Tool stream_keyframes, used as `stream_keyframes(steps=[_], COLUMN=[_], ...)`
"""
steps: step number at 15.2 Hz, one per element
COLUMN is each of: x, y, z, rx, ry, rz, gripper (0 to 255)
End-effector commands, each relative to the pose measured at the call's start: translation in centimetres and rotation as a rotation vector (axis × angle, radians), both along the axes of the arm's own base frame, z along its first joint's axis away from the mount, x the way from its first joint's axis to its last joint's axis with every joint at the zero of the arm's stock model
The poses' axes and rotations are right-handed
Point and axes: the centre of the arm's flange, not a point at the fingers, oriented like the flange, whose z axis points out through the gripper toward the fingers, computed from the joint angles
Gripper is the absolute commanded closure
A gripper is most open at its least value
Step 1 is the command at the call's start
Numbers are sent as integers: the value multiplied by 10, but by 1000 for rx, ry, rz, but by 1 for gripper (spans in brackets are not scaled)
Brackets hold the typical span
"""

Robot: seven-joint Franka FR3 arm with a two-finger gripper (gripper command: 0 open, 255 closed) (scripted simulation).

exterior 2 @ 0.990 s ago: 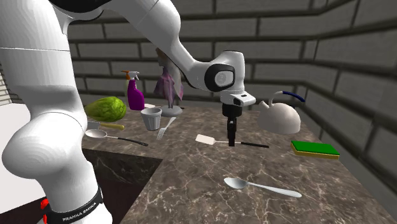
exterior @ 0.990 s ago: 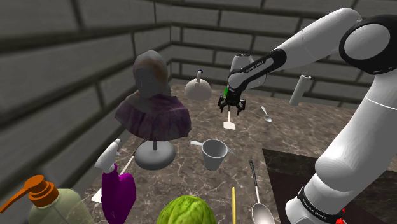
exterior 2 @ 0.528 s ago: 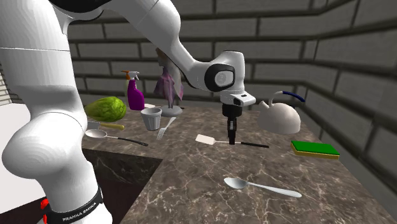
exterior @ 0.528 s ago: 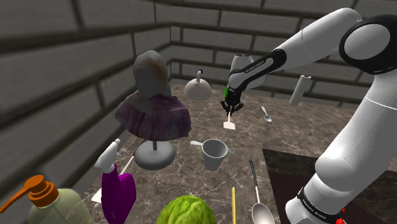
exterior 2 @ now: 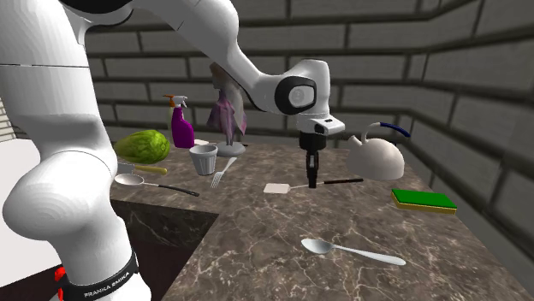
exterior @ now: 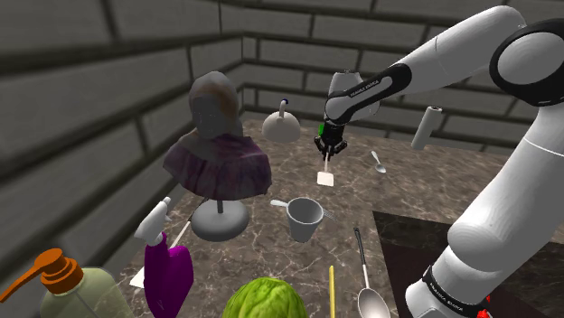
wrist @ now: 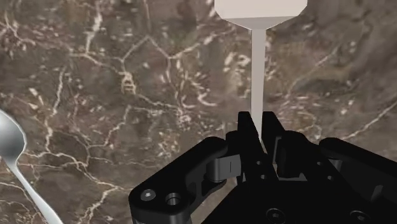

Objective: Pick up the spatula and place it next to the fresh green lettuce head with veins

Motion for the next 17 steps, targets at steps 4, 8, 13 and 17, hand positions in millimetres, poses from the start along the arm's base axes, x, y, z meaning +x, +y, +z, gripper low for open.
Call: stream_keyframes(steps=[4, 8, 13, 17], x=[0, 0, 0, 0], y=[0, 0, 0, 0], z=[26, 48, 74, 95], rx=[0, 0, 0, 0], ry=[0, 0, 0, 0], rz=[0, 0, 0, 0], gripper=[255, 255, 255, 255])
